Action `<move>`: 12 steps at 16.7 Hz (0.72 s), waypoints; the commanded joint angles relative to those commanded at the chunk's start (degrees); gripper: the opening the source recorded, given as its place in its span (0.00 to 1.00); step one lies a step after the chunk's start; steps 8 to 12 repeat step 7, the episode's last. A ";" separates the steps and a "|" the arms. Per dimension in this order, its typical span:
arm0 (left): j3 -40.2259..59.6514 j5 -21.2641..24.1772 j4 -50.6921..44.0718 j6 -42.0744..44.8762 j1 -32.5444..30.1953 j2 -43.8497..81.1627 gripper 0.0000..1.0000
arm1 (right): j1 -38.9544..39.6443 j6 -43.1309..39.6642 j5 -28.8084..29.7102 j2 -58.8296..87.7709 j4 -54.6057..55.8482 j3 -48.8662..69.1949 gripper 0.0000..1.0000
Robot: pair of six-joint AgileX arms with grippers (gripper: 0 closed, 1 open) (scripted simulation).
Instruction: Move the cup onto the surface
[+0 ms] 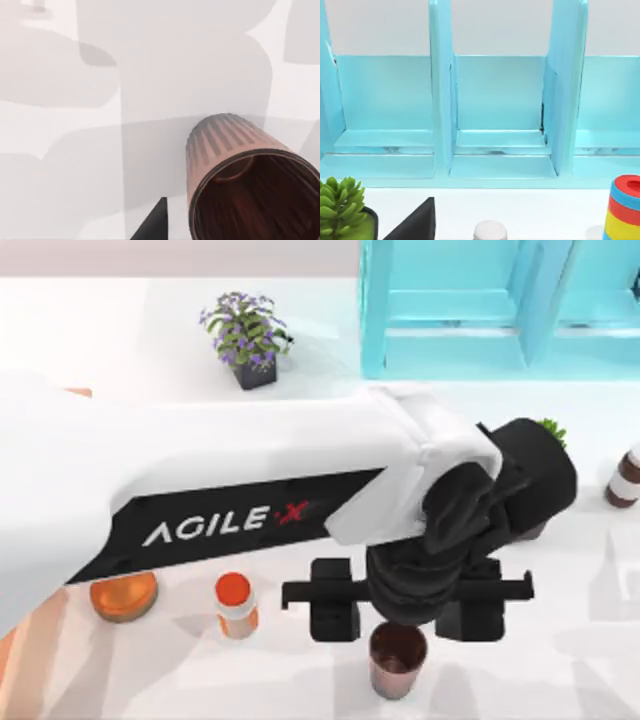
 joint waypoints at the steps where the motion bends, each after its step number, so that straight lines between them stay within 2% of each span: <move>1: 0.00 0.00 0.00 0.00 0.00 0.00 0.98 | 0.00 0.00 0.00 0.00 0.00 0.00 1.00; 12: 0.00 0.00 0.00 0.00 0.00 0.00 1.00 | 0.00 0.00 0.00 0.00 0.00 0.00 1.00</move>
